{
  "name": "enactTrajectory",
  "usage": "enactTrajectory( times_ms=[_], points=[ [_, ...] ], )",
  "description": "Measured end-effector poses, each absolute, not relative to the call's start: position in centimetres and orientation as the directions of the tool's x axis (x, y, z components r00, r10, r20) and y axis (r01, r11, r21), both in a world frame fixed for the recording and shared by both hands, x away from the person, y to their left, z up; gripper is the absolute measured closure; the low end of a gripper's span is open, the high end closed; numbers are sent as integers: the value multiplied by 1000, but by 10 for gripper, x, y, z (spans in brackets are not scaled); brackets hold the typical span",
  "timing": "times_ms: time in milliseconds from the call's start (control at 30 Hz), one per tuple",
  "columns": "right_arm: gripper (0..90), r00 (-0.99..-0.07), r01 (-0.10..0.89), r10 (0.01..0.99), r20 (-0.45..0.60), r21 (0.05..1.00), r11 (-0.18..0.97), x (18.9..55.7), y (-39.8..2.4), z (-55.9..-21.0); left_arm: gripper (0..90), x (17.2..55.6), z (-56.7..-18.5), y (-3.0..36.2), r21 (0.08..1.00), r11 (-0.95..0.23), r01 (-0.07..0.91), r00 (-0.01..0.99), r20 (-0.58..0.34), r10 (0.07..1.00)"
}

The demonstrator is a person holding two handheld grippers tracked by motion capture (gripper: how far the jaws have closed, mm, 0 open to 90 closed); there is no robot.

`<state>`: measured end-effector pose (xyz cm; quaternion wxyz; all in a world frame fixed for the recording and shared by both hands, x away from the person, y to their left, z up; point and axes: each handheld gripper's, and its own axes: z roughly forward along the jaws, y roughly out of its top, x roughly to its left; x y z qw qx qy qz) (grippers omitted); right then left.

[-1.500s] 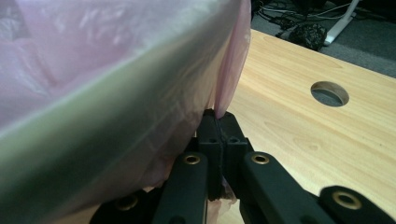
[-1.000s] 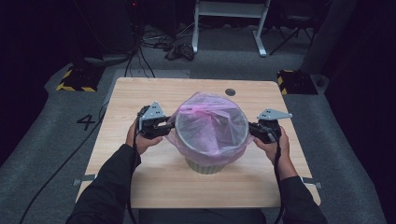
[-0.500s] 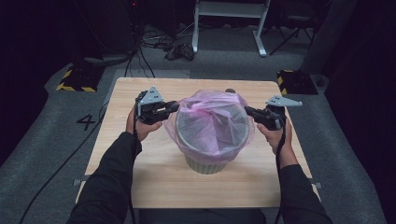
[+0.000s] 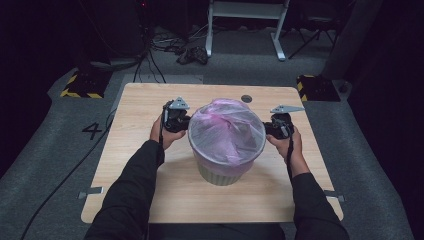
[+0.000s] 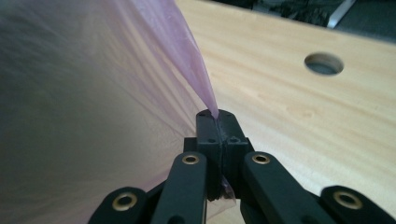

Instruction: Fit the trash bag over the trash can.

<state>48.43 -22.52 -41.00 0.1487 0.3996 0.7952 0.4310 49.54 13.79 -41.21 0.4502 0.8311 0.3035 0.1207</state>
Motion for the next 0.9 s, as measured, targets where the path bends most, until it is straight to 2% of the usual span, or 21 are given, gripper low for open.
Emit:
enactTrajectory(
  times_ms=[200,333,433,467,500,567,667,800,900],
  points=[
    [900,-633,568,764,126,745,349,482,-228,-423,866,491,-422,145,803,-430,413,778,-65,625],
    [889,-626,555,773,107,757,344,473,-241,-424,836,480,-423,165,809,-417,415,761,-57,647],
    [827,-629,524,771,102,787,324,465,-253,-424,789,470,-426,179,810,-413,416,744,-42,667],
    [775,-631,509,771,87,796,327,462,-255,-424,738,466,-427,183,815,-404,414,726,-28,687],
    [752,-645,486,761,76,809,331,459,-257,-425,648,462,-427,187,820,-388,421,707,-29,707],
    [650,-650,456,759,38,819,349,452,-260,-424,512,452,-426,195,832,-361,421,700,-45,713],
    [539,-659,399,752,-13,842,364,441,-268,-418,372,434,-421,200,838,-396,376,705,19,709],
    [435,-710,325,701,-69,851,413,422,-277,-408,273,410,-414,206,854,-412,319,704,78,706],
    [374,-749,278,655,-104,848,452,405,-280,-406,247,395,-411,212,865,-403,298,718,75,692]
  ],
)
